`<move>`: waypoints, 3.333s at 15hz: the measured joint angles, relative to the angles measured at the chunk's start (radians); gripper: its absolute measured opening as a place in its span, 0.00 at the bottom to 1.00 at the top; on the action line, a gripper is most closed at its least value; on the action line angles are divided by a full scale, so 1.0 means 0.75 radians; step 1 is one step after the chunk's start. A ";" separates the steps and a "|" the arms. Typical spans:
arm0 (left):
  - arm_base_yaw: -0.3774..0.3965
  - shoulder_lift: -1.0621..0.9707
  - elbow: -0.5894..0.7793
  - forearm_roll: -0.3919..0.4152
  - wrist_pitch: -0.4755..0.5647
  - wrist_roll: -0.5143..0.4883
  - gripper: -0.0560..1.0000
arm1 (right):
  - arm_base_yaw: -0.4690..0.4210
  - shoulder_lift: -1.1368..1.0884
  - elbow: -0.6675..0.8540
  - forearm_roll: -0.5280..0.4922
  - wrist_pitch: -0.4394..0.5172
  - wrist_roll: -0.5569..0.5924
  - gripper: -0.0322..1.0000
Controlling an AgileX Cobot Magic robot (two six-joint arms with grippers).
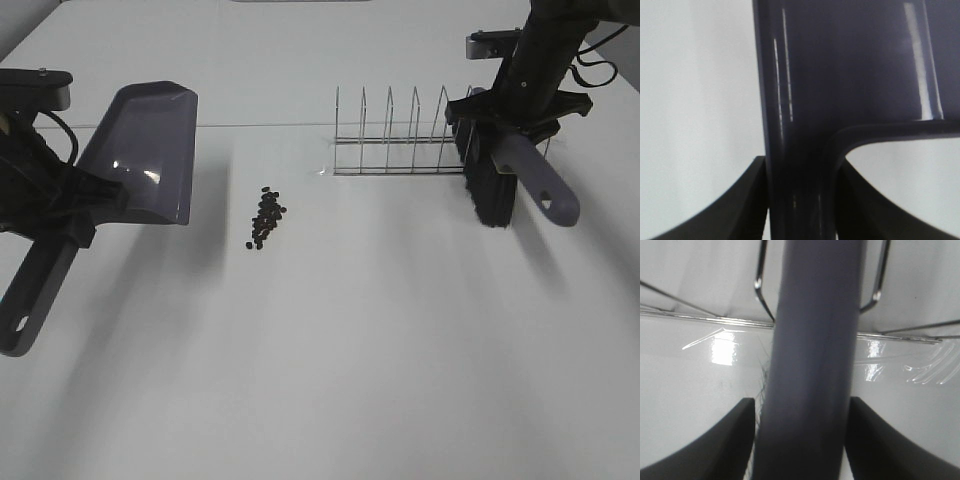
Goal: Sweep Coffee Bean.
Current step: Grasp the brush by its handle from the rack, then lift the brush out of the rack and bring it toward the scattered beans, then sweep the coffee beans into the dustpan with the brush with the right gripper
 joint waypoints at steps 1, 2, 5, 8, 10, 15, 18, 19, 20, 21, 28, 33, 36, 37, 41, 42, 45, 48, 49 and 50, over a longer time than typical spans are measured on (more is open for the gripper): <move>0.000 0.000 0.000 0.000 0.000 0.000 0.40 | 0.000 0.001 -0.003 0.000 -0.001 0.016 0.45; 0.000 0.000 0.000 0.000 0.000 0.000 0.40 | 0.000 0.003 -0.015 -0.015 0.005 0.044 0.36; 0.000 0.000 0.000 0.000 0.000 0.001 0.40 | 0.000 0.017 -0.097 -0.015 0.089 0.065 0.37; 0.000 0.000 0.000 0.000 0.000 0.001 0.40 | 0.000 0.019 -0.251 -0.020 0.219 0.075 0.37; 0.000 0.000 0.000 0.000 0.000 0.001 0.40 | 0.000 0.019 -0.385 -0.023 0.308 0.092 0.37; 0.000 0.000 0.000 0.000 0.000 0.001 0.40 | 0.000 -0.073 -0.488 -0.025 0.324 0.136 0.37; 0.000 0.000 0.000 0.000 0.000 0.001 0.40 | 0.000 -0.207 -0.429 0.049 0.328 0.139 0.37; 0.000 0.000 0.000 0.000 -0.001 0.001 0.40 | 0.029 -0.340 -0.253 0.061 0.328 0.139 0.37; 0.000 0.000 0.000 0.000 -0.001 0.001 0.40 | 0.063 -0.397 -0.147 0.043 0.328 0.140 0.37; 0.000 0.005 0.000 0.000 -0.001 0.001 0.40 | 0.105 -0.444 -0.029 0.009 0.327 0.143 0.37; 0.000 0.204 0.000 -0.003 -0.025 0.001 0.40 | 0.441 -0.441 0.316 -0.241 0.327 0.273 0.37; -0.043 0.371 0.000 -0.024 -0.129 0.001 0.40 | 0.544 -0.268 0.321 -0.263 0.271 0.312 0.37; -0.047 0.415 -0.001 -0.032 -0.145 0.000 0.40 | 0.543 -0.201 0.321 -0.275 0.208 0.312 0.37; -0.047 0.417 -0.001 -0.032 -0.147 0.000 0.40 | 0.543 -0.189 0.321 -0.244 0.156 0.307 0.37; -0.047 0.419 -0.003 -0.035 -0.147 0.000 0.40 | 0.543 -0.120 0.232 -0.097 0.124 0.231 0.37; -0.047 0.419 -0.003 -0.036 -0.147 0.000 0.40 | 0.543 -0.103 0.207 -0.077 0.131 0.221 0.37; -0.047 0.419 -0.003 -0.040 -0.148 0.000 0.40 | 0.553 0.019 0.004 0.035 0.224 0.168 0.37; -0.047 0.419 -0.003 -0.049 -0.151 0.000 0.40 | 0.639 0.100 -0.120 0.035 0.245 0.159 0.37; -0.047 0.419 -0.003 -0.051 -0.151 0.000 0.40 | 0.680 0.129 -0.168 0.036 0.255 0.140 0.37; -0.047 0.419 -0.003 -0.051 -0.151 0.000 0.40 | 0.715 0.160 -0.215 0.045 0.256 0.131 0.37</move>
